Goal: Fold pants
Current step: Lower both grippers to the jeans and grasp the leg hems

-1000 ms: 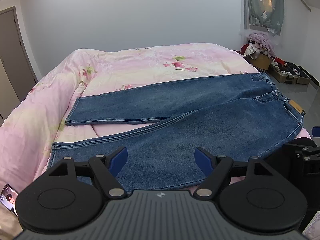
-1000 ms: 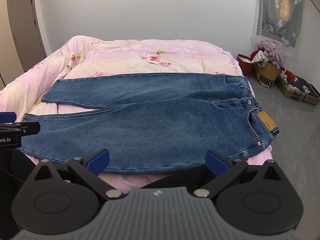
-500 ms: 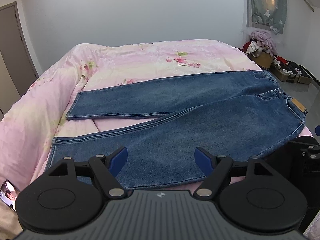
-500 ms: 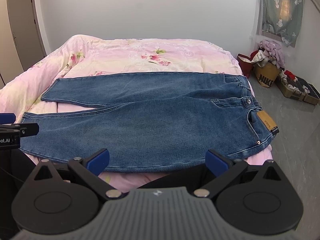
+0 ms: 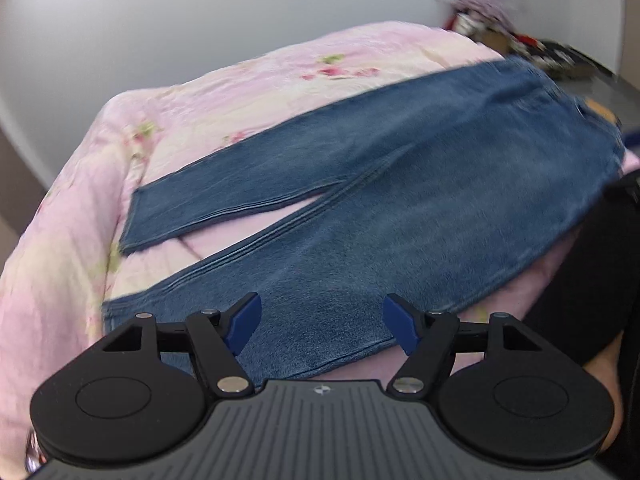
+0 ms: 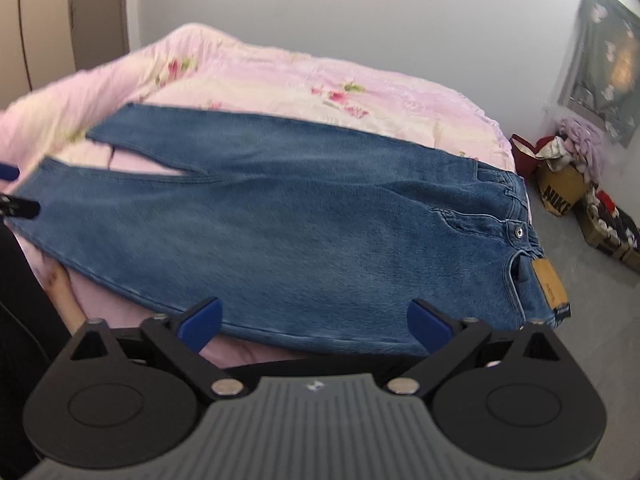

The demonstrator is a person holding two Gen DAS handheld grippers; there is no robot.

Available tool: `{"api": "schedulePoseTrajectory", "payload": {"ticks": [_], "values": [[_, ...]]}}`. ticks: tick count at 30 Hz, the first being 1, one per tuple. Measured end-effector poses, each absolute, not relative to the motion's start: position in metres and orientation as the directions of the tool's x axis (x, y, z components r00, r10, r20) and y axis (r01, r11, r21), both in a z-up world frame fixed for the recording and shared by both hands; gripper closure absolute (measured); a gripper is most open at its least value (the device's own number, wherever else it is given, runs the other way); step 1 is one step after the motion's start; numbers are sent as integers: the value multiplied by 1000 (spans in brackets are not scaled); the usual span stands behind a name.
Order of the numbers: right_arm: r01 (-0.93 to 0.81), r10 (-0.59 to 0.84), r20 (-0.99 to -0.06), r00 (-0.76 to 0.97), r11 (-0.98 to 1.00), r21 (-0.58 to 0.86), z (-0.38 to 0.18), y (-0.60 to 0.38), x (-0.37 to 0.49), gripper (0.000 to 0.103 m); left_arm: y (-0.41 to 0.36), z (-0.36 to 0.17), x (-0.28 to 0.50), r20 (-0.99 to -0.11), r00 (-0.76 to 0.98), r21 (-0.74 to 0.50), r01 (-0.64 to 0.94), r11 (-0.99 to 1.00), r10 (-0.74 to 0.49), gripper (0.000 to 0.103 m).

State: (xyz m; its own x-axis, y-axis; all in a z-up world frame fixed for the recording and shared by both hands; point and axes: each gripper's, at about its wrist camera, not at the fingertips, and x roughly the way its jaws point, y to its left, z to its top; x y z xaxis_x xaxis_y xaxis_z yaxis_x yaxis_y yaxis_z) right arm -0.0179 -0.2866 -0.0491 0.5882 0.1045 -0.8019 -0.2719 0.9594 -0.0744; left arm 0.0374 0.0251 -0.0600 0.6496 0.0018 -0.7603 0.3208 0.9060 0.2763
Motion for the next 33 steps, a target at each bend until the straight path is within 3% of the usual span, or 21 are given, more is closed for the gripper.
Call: {"api": "schedulePoseTrajectory", "payload": {"ticks": [3, 10, 14, 16, 27, 29, 32, 33], "values": [[-341, 110, -832, 543, 935, -98, -67, -286, 2, 25, 16, -78, 44, -780, 626, 325, 403, 856, 2, 20], [-529, 111, -903, 415, 837, -140, -106, -265, 37, 25, -10, -112, 65, -817, 575, 438, 560, 703, 51, 20], [-601, 116, -940, 321, 792, -108, -127, -250, 50, 24, -23, -130, 79, -859, 510, 422, 649, 633, 50, 20], [-629, 109, -949, 296, 770, -107, -136, -242, 55, 19, -30, -144, 87, -865, 498, 429, 673, 602, 60, 20], [-753, 34, -975, 218, 642, -146, -173, -211, 71, 19, -47, -184, 97, -876, 476, 451, 748, 487, 80, 20], [-764, 38, -972, 231, 626, -158, -174, -207, 74, 26, -46, -184, 101, -881, 468, 437, 750, 497, 68, 20], [-780, 73, -975, 211, 613, -122, -167, -204, 76, 49, -41, -183, 101, -882, 469, 422, 750, 510, 40, 19], [-784, 93, -974, 208, 611, -109, -162, -204, 76, 64, -39, -181, 100, -881, 472, 419, 749, 512, 30, 19]]}}
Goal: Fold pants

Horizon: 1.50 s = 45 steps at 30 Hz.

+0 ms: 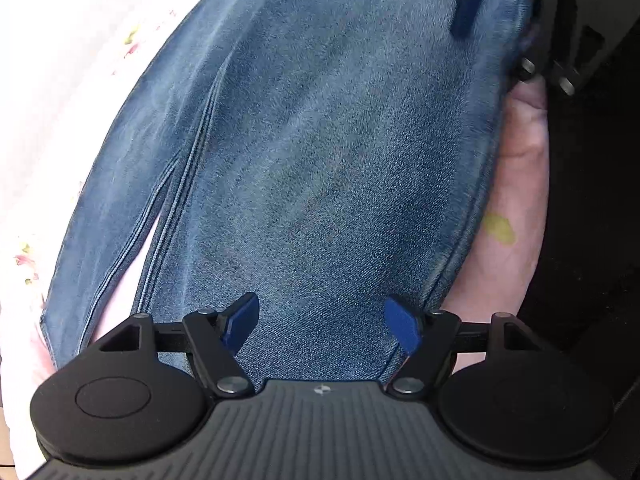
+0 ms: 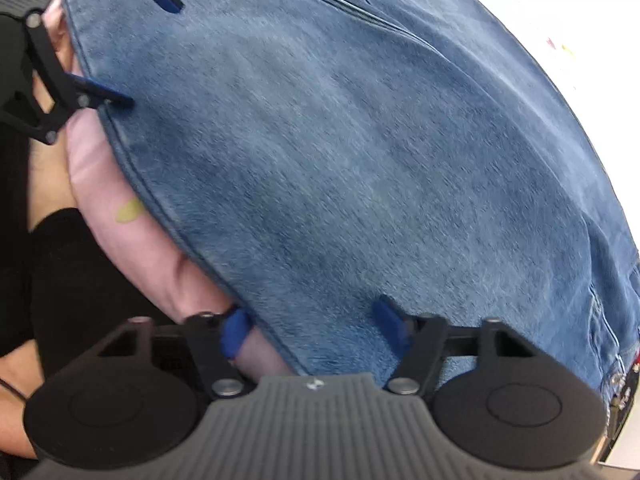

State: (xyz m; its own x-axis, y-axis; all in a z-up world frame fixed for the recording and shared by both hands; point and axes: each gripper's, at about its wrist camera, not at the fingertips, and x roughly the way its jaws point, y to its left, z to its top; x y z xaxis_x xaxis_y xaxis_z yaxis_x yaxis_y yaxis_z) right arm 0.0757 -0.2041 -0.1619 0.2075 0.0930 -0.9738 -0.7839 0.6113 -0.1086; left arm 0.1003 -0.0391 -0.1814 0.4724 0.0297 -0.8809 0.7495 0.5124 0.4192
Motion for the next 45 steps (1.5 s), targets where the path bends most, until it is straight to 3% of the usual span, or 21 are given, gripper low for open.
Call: {"api": "schedulePoseTrajectory", "payload": {"ticks": [1, 2, 8, 10, 12, 13, 16, 23, 29, 33, 36, 40, 45], "values": [[-784, 118, -973, 199, 615, -85, -155, -205, 77, 81, -36, -179, 99, -879, 477, 415, 748, 517, 15, 19], [-775, 133, -972, 196, 628, -71, -148, -205, 80, 84, -34, -178, 99, -877, 480, 411, 747, 523, 3, 19], [-707, 189, -943, 274, 704, -65, -115, -208, 109, 87, -22, -161, 109, -833, 551, 417, 681, 601, -46, 23], [-683, 188, -932, 311, 726, -81, -102, -213, 123, 89, -17, -155, 122, -840, 542, 386, 637, 667, -32, 50], [-663, 182, -924, 336, 742, -95, -96, -217, 135, 90, -11, -148, 134, -841, 540, 354, 599, 718, -35, 67], [-652, 182, -921, 344, 753, -94, -94, -220, 140, 91, -9, -146, 141, -836, 548, 354, 577, 736, -28, 74], [-619, 179, -918, 354, 781, -87, -98, -222, 165, 91, -3, -142, 165, -842, 539, 311, 530, 789, -31, 82], [-528, 165, -943, 288, 849, -13, -134, -228, 226, 91, 11, -153, 216, -889, 454, 181, 452, 873, -50, 81], [-557, 168, -946, 276, 830, -15, -137, -225, 229, 89, 32, -152, 229, -906, 407, 81, 435, 897, -115, 70], [-551, 206, -944, 259, 834, 31, -123, -237, 221, 59, 47, -127, 223, -902, 415, 97, 461, 882, -118, 65], [-533, 208, -940, 270, 846, 34, -112, -246, 218, 33, 61, -105, 211, -895, 430, 130, 503, 855, -117, 50], [-509, 238, -931, 278, 858, 68, -91, -270, 207, 23, 77, -90, 185, -924, 377, 197, 603, 773, -59, 47], [-465, 143, -926, 350, 884, -39, -73, -305, 180, 20, 102, -103, 154, -962, 257, 245, 671, 700, 90, 45]]}}
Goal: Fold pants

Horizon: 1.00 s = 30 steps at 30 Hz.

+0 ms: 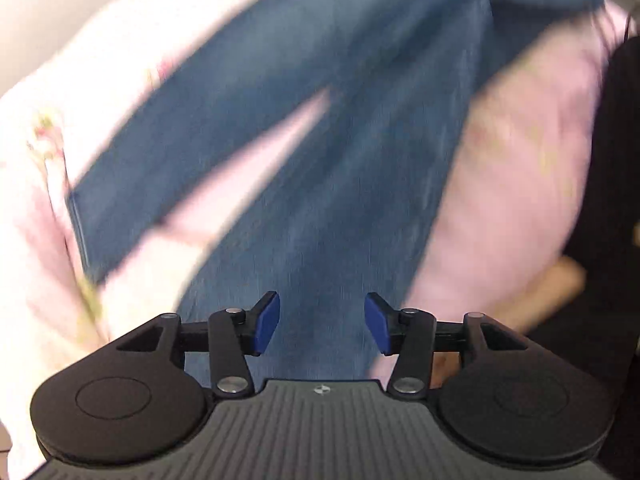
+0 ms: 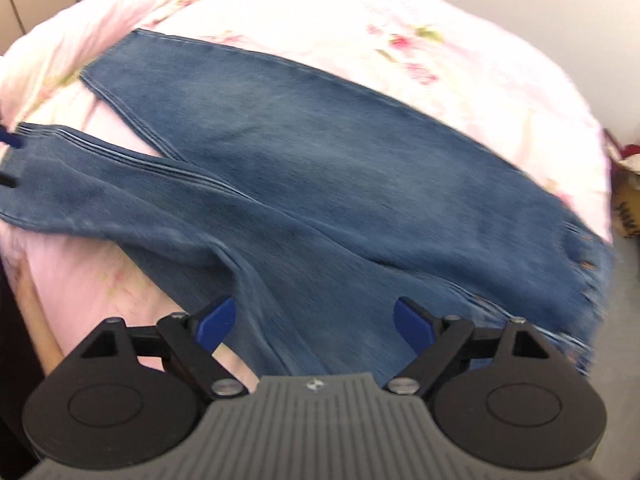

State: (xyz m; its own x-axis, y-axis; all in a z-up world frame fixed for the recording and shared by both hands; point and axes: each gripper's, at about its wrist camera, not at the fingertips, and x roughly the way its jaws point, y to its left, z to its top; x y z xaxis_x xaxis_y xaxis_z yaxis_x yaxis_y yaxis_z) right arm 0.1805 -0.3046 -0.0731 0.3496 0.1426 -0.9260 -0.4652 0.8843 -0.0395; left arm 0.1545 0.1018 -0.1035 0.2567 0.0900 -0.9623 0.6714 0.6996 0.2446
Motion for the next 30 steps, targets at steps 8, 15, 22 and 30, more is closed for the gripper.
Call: {"api": "schedulePoseTrajectory", "payload": {"ticks": [8, 15, 22, 30], "values": [[-274, -95, -923, 372, 939, -207, -79, -382, 150, 20, 136, -145, 142, -980, 108, 198, 602, 773, 167, 39], [-199, -215, -909, 356, 933, -298, -81, -434, 131, 20, 128, -182, 160, -977, -9, 171, 569, 804, 214, 36], [-339, -205, -914, 352, 882, -328, -90, -456, 113, 20, 111, -200, 159, -949, -6, 253, 580, 774, 315, 34], [-571, -228, -923, 310, 732, -373, -116, -428, 100, 20, 90, -209, 154, -926, 29, 326, 567, 756, 377, 43]]}}
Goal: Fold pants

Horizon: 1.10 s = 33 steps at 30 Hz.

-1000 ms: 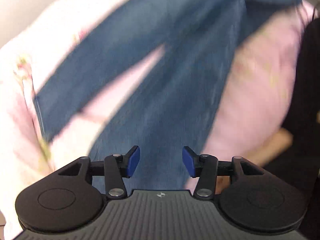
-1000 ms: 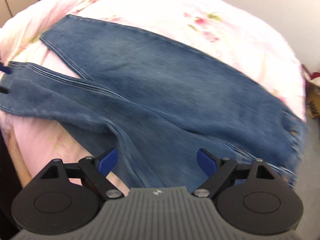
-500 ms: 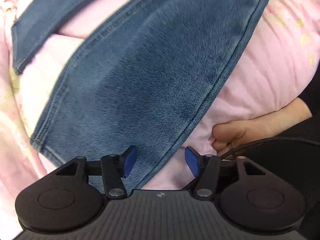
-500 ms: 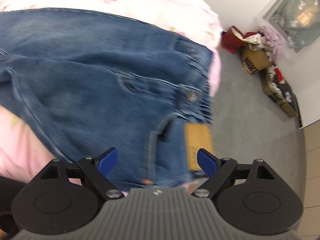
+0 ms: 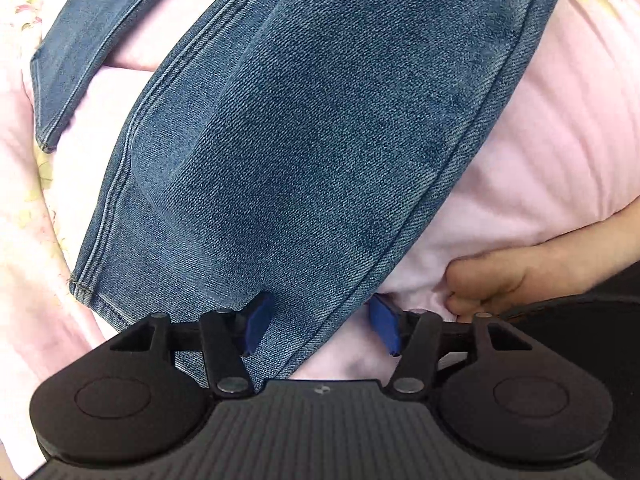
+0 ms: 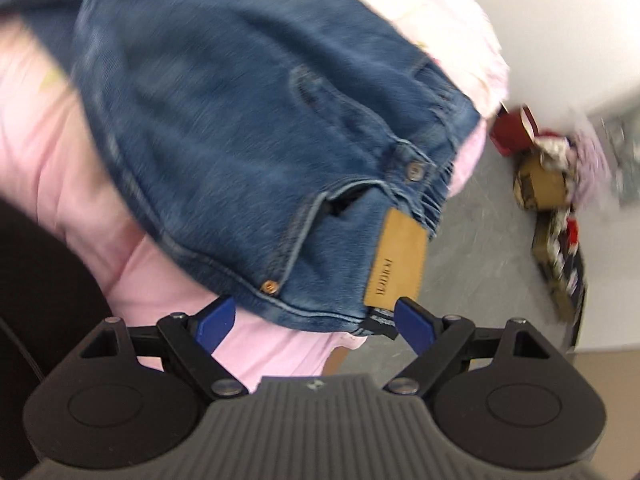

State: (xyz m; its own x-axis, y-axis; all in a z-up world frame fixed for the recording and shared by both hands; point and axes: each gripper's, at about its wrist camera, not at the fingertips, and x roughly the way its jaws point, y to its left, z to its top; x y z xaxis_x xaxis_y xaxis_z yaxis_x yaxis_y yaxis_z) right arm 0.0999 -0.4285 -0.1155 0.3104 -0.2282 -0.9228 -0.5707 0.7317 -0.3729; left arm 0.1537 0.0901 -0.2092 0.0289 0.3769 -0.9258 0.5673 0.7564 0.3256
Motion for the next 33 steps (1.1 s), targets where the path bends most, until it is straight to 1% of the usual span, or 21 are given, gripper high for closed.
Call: {"api": "schedulePoseTrajectory", "payload": {"ticks": [1, 4, 6, 7, 9, 11, 12, 13, 16, 17, 20, 22, 24, 28, 33], "values": [[-582, -238, -921, 308, 719, -380, -121, -426, 100, 20, 89, -209, 153, -924, 37, 335, 562, 757, 381, 50], [-602, -249, -915, 317, 693, -397, -135, -422, 99, 20, 94, -201, 151, -923, 53, 352, 513, 783, 381, 62], [-606, -251, -911, 327, 684, -406, -143, -418, 100, 20, 98, -199, 151, -923, 67, 364, 481, 797, 380, 67], [-607, -250, -908, 337, 679, -413, -146, -416, 100, 20, 100, -198, 149, -921, 77, 369, 479, 796, 381, 72], [-607, -254, -897, 363, 665, -434, -151, -412, 100, 21, 101, -196, 146, -918, 93, 382, 474, 793, 386, 78], [-609, -255, -882, 397, 646, -461, -151, -408, 96, 26, 99, -193, 143, -916, 100, 389, 468, 794, 389, 80], [-613, -249, -880, 405, 640, -463, -150, -405, 94, 35, 98, -192, 143, -915, 103, 391, 464, 795, 390, 82], [-613, -249, -875, 414, 635, -471, -148, -403, 91, 40, 97, -191, 142, -914, 106, 393, 462, 795, 391, 85], [-603, -251, -855, 454, 619, -503, -139, -398, 84, 54, 93, -184, 136, -911, 121, 404, 458, 792, 395, 89], [-595, -250, -850, 464, 622, -508, -135, -397, 82, 56, 93, -183, 133, -910, 126, 407, 453, 793, 396, 89], [-563, -241, -834, 496, 642, -520, -116, -397, 81, 70, 89, -173, 130, -904, 153, 423, 450, 787, 399, 92], [-543, -235, -818, 525, 648, -535, -104, -396, 83, 73, 92, -168, 130, -901, 175, 433, 439, 787, 398, 95], [-521, -240, -797, 553, 648, -556, -93, -393, 86, 75, 91, -156, 129, -884, 225, 467, 408, 784, 410, 96], [-458, -258, -746, 614, 653, -603, -74, -383, 96, 82, 98, -117, 135, -866, 309, 484, 318, 816, 393, 96], [-373, -283, -717, 637, 701, -608, -55, -378, 121, 85, 106, -71, 156, -819, 415, 506, 195, 840, 397, 96]]}}
